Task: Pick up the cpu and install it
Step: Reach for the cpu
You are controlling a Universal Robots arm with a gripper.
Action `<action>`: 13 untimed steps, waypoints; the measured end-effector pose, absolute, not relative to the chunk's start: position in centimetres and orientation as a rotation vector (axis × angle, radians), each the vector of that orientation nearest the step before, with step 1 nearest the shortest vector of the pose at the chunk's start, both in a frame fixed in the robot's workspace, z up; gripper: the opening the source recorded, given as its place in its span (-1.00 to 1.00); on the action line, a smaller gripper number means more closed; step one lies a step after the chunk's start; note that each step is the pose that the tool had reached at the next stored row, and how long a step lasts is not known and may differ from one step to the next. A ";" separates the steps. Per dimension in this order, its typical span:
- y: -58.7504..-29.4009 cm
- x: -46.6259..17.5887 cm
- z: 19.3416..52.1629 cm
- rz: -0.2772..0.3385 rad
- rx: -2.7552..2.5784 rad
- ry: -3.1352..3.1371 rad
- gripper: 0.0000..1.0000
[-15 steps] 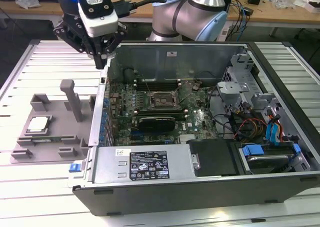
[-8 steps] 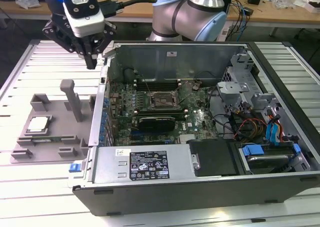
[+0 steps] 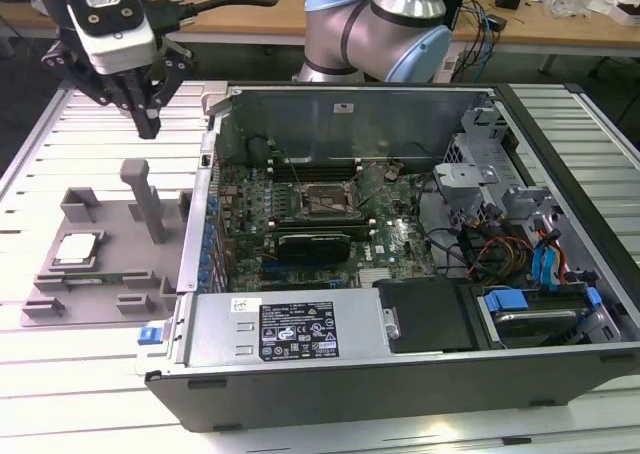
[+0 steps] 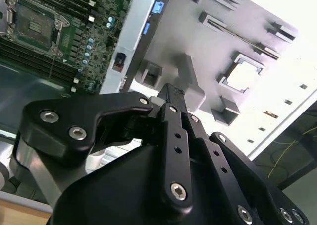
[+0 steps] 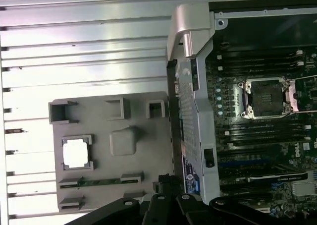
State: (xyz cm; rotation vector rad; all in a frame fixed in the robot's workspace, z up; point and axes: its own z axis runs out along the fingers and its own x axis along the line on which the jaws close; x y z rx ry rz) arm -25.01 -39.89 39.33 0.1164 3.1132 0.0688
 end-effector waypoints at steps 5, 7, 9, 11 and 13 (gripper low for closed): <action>-39.9 -26.5 39.3 0.069 0.116 3.113 -0.79; -39.9 -27.1 39.3 0.069 0.116 3.113 -0.79; -39.9 -27.7 39.3 0.069 0.117 3.113 -0.79; -39.9 -28.6 39.3 0.069 0.117 3.113 -0.79; -39.9 -29.4 39.3 0.069 0.116 3.113 -0.79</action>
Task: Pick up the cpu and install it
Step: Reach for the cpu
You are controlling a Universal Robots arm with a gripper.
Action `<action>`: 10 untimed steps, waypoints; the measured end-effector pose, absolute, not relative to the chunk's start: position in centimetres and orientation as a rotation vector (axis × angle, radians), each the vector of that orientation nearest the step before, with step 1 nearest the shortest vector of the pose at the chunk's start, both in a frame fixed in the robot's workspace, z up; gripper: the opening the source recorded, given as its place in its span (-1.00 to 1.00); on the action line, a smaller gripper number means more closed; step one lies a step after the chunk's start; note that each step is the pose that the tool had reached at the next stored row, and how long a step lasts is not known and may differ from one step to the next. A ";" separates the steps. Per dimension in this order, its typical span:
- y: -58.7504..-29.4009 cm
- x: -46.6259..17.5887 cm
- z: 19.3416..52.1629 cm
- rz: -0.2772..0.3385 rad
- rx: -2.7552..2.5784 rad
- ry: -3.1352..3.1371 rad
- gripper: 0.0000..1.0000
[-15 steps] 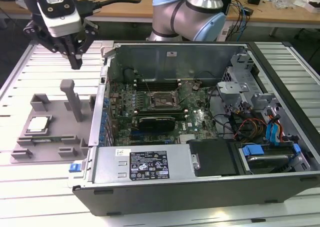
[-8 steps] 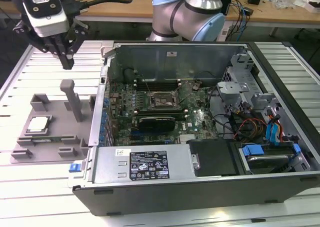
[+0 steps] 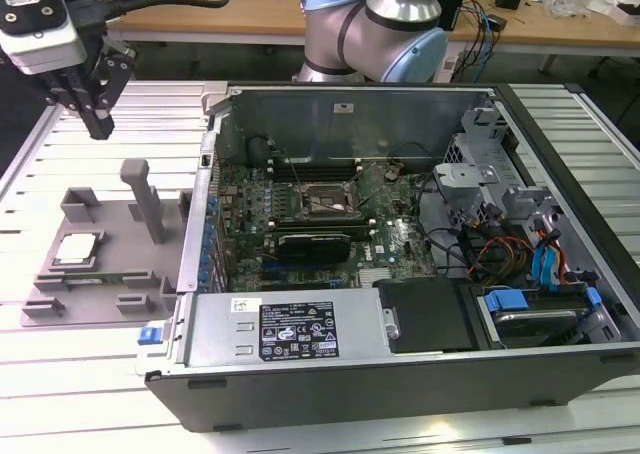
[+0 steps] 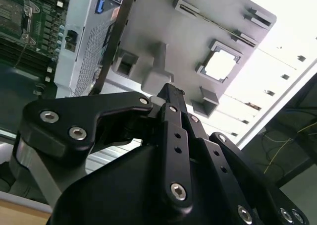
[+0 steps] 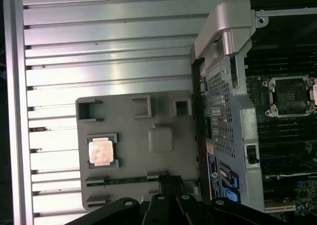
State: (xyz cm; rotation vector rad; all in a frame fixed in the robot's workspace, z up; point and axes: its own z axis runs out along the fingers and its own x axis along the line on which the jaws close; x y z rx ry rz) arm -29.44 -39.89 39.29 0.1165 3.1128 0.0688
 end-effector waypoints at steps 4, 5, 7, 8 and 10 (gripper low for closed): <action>-39.9 -30.6 39.2 0.069 0.117 3.113 -0.79; -39.9 -30.9 39.2 0.069 0.117 3.113 -0.79; -39.9 -31.2 39.1 0.069 0.117 3.113 -0.79; -39.9 -31.5 39.1 0.069 0.116 3.113 -0.79; -39.9 -32.0 39.1 0.069 0.117 3.113 -0.79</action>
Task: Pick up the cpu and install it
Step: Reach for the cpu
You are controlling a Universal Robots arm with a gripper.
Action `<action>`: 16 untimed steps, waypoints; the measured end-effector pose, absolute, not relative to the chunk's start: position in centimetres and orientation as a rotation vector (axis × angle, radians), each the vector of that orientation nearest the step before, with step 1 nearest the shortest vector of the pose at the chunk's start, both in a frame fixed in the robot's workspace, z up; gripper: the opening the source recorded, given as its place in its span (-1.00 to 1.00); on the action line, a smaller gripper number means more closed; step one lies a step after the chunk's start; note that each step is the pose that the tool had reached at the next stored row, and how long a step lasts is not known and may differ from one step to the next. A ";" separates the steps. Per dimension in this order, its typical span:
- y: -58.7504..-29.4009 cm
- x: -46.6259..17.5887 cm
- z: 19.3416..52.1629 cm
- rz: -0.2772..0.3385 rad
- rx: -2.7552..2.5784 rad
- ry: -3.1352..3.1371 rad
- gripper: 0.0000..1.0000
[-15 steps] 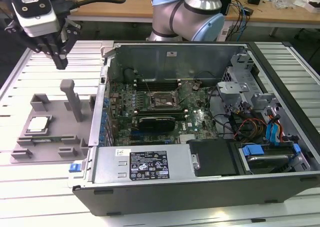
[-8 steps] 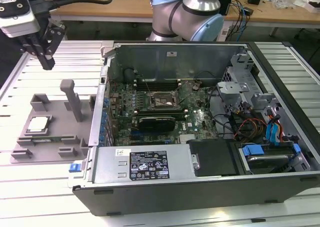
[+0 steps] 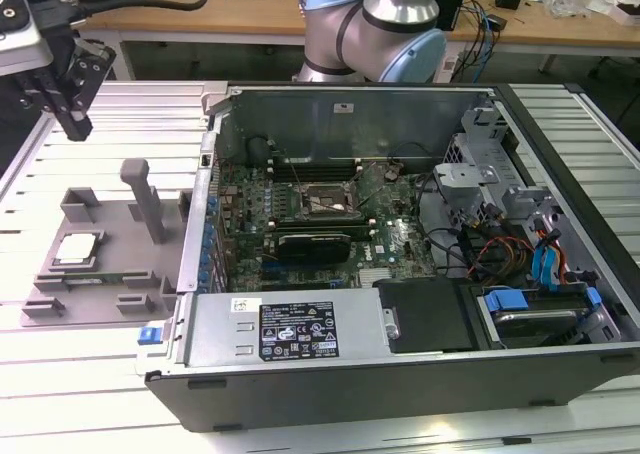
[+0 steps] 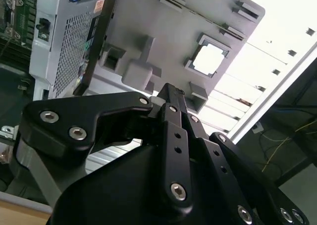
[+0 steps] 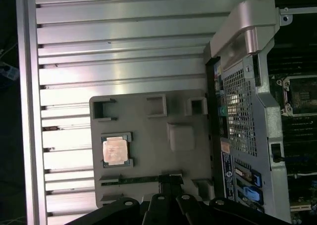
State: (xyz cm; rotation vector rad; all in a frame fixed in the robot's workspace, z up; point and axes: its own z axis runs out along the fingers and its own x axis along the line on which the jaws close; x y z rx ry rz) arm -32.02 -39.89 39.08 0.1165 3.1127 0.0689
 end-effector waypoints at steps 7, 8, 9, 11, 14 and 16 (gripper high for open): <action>-39.9 -34.2 38.3 0.069 0.116 3.113 -0.79; -39.9 -34.8 37.9 0.069 0.116 3.113 -0.79; -39.9 -34.9 37.7 0.069 0.117 3.113 -0.79; -39.9 -35.1 37.2 0.069 0.116 3.113 -0.79; -39.9 -35.1 36.9 0.069 0.116 3.113 -0.79; -39.9 -35.1 36.5 0.069 0.117 3.113 -0.79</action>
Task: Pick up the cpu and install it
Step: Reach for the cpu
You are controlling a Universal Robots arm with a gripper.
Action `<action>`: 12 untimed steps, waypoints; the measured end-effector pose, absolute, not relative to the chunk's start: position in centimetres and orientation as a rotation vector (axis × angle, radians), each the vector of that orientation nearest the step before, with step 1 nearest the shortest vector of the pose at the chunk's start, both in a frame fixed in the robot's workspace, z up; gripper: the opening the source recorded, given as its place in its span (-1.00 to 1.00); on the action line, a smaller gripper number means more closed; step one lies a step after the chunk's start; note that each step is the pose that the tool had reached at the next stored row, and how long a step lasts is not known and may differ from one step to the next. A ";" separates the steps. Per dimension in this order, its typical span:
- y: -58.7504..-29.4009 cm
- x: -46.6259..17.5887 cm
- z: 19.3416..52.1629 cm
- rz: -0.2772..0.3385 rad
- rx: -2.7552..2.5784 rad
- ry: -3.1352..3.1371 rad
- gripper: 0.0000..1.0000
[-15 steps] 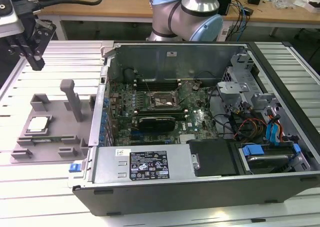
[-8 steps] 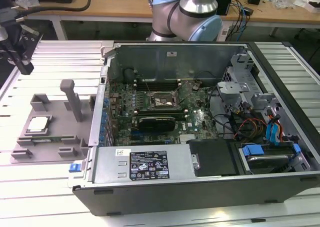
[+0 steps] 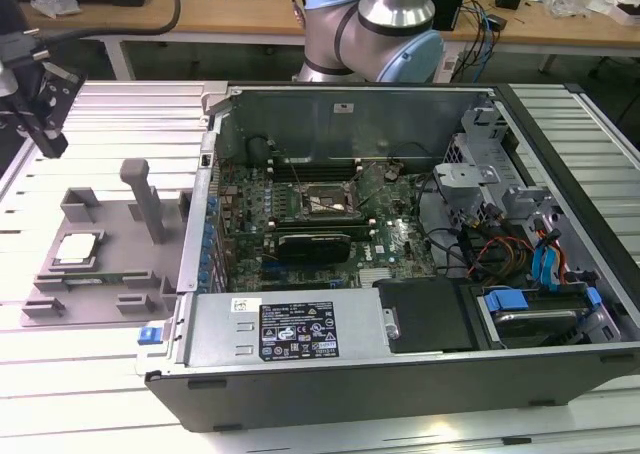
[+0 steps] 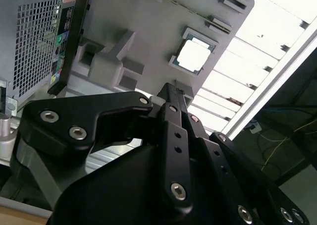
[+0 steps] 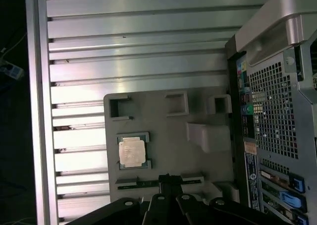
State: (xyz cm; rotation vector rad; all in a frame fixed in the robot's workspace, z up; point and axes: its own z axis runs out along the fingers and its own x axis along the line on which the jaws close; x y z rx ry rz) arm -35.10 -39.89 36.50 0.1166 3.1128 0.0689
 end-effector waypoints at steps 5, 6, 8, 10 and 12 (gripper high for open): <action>-40.0 -35.1 34.8 0.069 0.117 3.113 -0.79; -40.1 -35.1 34.6 0.069 0.117 3.113 -0.79; -40.1 -35.1 34.3 0.069 0.116 3.113 -0.79; -40.1 -35.1 33.8 0.069 0.117 3.113 -0.79; -40.2 -35.2 33.4 0.069 0.117 3.113 -0.79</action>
